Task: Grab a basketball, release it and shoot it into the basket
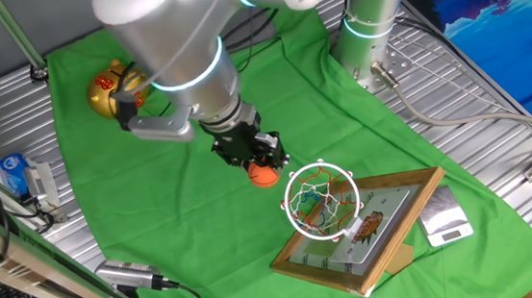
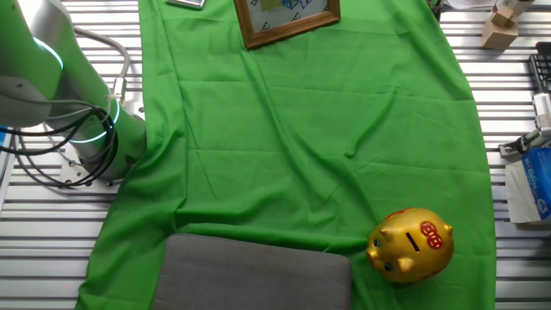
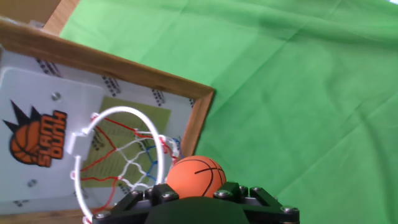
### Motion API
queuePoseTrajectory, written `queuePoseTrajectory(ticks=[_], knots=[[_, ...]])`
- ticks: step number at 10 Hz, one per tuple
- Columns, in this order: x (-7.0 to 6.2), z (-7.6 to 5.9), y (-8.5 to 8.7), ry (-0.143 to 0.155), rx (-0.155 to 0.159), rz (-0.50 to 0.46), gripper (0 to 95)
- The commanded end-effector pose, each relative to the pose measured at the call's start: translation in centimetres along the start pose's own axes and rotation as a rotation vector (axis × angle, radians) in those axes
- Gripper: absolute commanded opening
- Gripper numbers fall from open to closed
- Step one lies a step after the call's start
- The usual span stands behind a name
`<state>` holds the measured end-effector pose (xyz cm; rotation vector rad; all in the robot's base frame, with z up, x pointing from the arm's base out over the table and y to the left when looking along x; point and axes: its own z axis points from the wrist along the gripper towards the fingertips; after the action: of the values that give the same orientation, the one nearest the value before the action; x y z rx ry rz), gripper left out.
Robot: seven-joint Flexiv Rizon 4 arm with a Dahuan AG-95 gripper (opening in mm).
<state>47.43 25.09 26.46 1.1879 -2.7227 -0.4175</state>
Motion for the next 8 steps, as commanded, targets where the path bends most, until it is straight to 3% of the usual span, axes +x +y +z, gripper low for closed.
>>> queuePoseTrajectory(ticks=[1, 4, 8], knots=[[0.2, 0.1, 0.1, -0.017, -0.001, -0.040, 0.0], [0.0, 0.0, 0.4, -0.023, -0.015, -0.007, 0.0], [-2.0, -0.3, 3.8, -0.022, -0.015, 0.073, 0.0]])
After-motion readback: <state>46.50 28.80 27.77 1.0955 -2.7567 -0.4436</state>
